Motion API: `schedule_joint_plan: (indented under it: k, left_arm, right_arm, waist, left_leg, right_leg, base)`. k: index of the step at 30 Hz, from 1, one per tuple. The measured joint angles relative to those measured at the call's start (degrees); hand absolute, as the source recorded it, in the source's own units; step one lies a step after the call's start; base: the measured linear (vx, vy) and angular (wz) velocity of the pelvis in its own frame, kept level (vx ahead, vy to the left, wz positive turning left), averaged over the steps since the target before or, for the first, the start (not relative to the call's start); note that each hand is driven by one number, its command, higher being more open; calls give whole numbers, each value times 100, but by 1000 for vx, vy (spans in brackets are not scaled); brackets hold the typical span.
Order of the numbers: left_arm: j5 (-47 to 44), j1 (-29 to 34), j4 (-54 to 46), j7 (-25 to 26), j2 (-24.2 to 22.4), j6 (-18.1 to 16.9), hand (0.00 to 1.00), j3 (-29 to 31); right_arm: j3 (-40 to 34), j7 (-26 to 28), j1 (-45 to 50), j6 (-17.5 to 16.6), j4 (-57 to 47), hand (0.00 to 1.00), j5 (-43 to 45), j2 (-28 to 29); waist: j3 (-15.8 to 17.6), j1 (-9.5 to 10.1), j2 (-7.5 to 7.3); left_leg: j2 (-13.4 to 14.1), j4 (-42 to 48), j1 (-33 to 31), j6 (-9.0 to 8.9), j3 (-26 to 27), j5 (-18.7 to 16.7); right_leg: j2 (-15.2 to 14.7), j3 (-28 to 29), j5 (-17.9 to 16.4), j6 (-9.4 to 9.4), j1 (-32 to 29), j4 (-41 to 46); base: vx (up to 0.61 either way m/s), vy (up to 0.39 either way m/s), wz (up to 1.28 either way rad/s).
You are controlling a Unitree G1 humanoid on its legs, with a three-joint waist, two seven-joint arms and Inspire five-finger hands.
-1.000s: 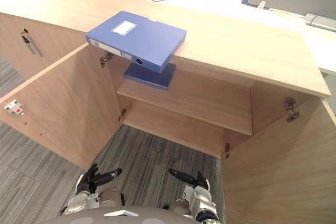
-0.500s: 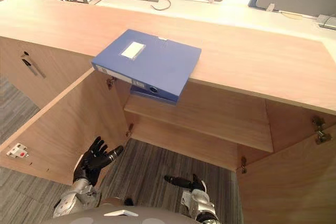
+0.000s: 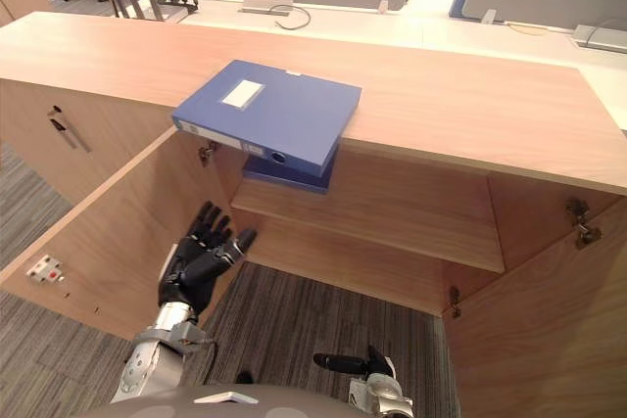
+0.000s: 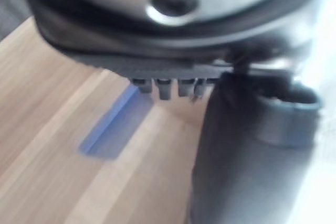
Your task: Walk over to the cabinet, pick up the folder, carry it to the office cabinet, place the folder inside the office cabinet, then close the office cabinet door
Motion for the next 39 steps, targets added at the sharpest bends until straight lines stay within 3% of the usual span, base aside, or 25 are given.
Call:
schedule_joint_plan:
  k: [4, 7, 11, 16, 20, 23, 26, 31, 35, 39]
  left_arm:
    - [531, 94, -191, 694, -331, -30, 100, 560]
    - [816, 240, -581, 938, -478, -75, 100, 559]
    - [850, 291, -1128, 1191, -636, -152, 100, 613]
    - [2184, 164, -1555, 2017, -511, -202, 100, 576]
    - [3318, -332, -1569, 2305, 138, -224, 100, 328]
    - [4235, -905, -1582, 2229, 1027, -256, 100, 228]
    - [4795, -1198, -1578, 2096, 1320, -295, 100, 254]
    - [5445, -1572, -929, 1959, 1758, -391, 100, 385]
    - [5791, -1609, -474, 1938, 1860, -351, 100, 636]
    - [6241, -1809, -116, 1938, 2252, -180, 100, 751]
  right_arm:
    - [45, -112, 93, -19, -32, 100, 231, 38]
    - [48, -199, 232, -27, -84, 100, 275, 103]
    - [9, -243, 313, -27, -105, 100, 473, 240]
    - [55, -360, 341, -73, -16, 100, 502, 332]
    - [64, -375, 244, -141, 152, 100, 488, 301]
    - [123, -372, 153, -139, 320, 100, 430, 175]
    - [169, -328, 74, -136, 368, 100, 380, 100]
    - [164, -237, -46, -121, 344, 100, 151, 10]
    - [155, -205, -45, -121, 331, 100, 138, -7]
    - [81, -184, -29, -117, 317, 100, -67, -23]
  waist:
    - [-53, 44, -121]
    - [-102, 172, -257]
    - [-195, 176, -444]
    - [-261, 185, -618]
    - [-286, 158, -592]
    - [-378, 18, -450]
    - [-443, -52, -376]
    - [-386, -160, -261]
    - [-369, -167, -280]
    - [-360, -153, -337]
  left_leg:
    - [-66, 0, -221, -29, -185, 117]
    - [-43, 1, -273, -44, -267, 202]
    - [-49, 2, -377, -31, -396, 273]
    - [-68, 3, -392, -37, -406, 266]
    - [-38, 3, -393, -46, -359, 269]
    - [-15, 24, -380, -51, -235, 264]
    - [2, 25, -329, -36, -80, 260]
    - [-17, 17, -153, -47, -48, 246]
    - [16, 16, -131, -83, -15, 218]
    - [26, 21, -109, -89, 5, 199]
  right_leg:
    - [-44, -88, -166, 52, -111, -32]
    - [-11, -161, -170, 72, -108, -29]
    - [-3, -311, -98, 177, -112, -40]
    - [8, -305, -71, 183, -115, -63]
    - [29, -220, -123, 99, -171, -65]
    - [46, -76, -71, 94, -217, -118]
    - [63, 96, 58, 123, -214, -236]
    - [80, 154, 9, -1, -95, -264]
    - [111, 195, -10, -34, -91, -294]
    - [128, 208, -6, -40, -55, -347]
  base:
    - [-110, -6, 20]
    - [-70, -24, 18]
    - [-10, -15, 19]
    - [3, -5, 1]
    - [-23, -5, -9]
    - [0, -5, -19]
    - [17, 8, -28]
    - [8, 0, -13]
    - [3, -24, -7]
    - [7, -4, -2]
